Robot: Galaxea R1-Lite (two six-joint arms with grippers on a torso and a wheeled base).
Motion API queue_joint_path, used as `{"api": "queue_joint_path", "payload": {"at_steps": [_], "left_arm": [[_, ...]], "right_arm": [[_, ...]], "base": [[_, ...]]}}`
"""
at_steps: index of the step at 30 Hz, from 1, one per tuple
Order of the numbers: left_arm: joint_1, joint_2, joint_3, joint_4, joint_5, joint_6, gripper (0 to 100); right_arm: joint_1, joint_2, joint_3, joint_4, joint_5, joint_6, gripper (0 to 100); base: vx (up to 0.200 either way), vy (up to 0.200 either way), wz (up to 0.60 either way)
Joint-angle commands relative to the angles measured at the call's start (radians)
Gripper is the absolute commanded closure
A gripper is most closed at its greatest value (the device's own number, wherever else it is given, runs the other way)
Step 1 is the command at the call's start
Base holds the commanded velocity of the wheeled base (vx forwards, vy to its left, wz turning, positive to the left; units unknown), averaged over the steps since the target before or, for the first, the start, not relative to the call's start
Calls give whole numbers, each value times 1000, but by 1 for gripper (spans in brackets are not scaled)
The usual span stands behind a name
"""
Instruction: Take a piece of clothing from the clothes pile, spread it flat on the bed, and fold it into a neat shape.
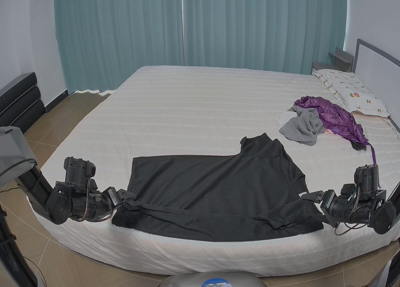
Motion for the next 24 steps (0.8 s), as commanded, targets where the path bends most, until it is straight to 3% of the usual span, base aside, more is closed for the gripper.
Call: {"api": "queue_joint_path", "payload": {"at_steps": [1, 3, 7, 10, 17, 24], "left_arm": [[-5, -131, 114, -2, -92, -62, 0], [-5, -136, 119, -2, -120, -99, 0], [2, -124, 117, -2, -166, -119, 0], [5, -115, 119, -2, -189, -121, 0], [15, -108, 113, -2, -190, -119, 0], [21, -108, 111, -1, -189, -119, 0]], "right_arm": [[145, 8, 42, -83, -92, 142, 0], [165, 46, 48, -110, -116, 194, 0], [169, 128, 80, -172, -140, 210, 0], [180, 213, 120, -321, -145, 211, 0], [174, 371, 158, -591, -169, 236, 0], [165, 437, 169, -693, -185, 236, 0]], "base": [[0, 0, 0], [0, 0, 0], [0, 0, 0], [0, 0, 0], [0, 0, 0], [0, 0, 0]]}}
